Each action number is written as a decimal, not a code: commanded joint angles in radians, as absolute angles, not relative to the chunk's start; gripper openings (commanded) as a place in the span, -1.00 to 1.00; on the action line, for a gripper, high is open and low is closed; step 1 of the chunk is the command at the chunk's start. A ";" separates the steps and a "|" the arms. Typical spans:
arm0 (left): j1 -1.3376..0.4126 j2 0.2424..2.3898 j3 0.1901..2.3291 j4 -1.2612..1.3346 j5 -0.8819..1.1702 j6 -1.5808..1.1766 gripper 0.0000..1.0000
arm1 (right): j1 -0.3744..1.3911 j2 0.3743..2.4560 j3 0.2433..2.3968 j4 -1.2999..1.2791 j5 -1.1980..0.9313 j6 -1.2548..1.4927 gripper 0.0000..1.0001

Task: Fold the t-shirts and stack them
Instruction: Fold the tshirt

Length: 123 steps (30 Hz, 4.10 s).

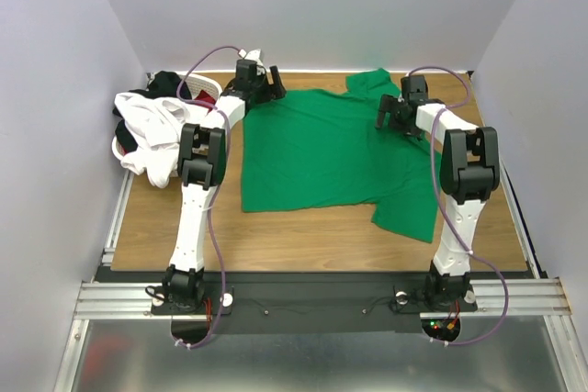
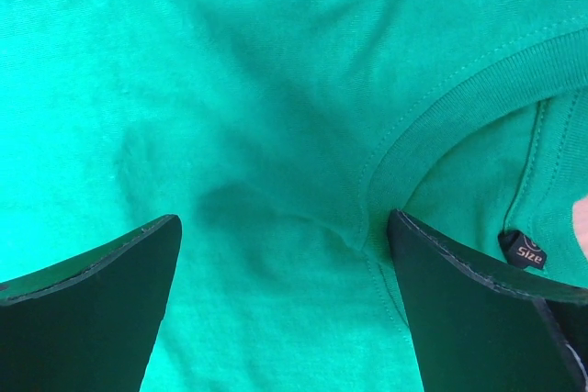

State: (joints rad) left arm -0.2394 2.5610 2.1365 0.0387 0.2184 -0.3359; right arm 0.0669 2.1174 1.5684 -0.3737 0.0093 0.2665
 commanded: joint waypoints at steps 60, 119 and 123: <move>-0.695 1.253 0.448 -0.080 -0.580 -1.190 0.62 | 0.014 1.391 0.900 -0.186 0.006 0.307 1.00; -0.628 1.197 0.653 -0.081 -0.678 -0.744 -1.00 | -0.003 1.160 0.813 -0.368 -0.006 0.371 0.97; -0.493 1.186 0.617 0.066 -0.583 -0.655 -1.00 | -0.003 1.161 0.811 -0.410 0.051 0.397 0.96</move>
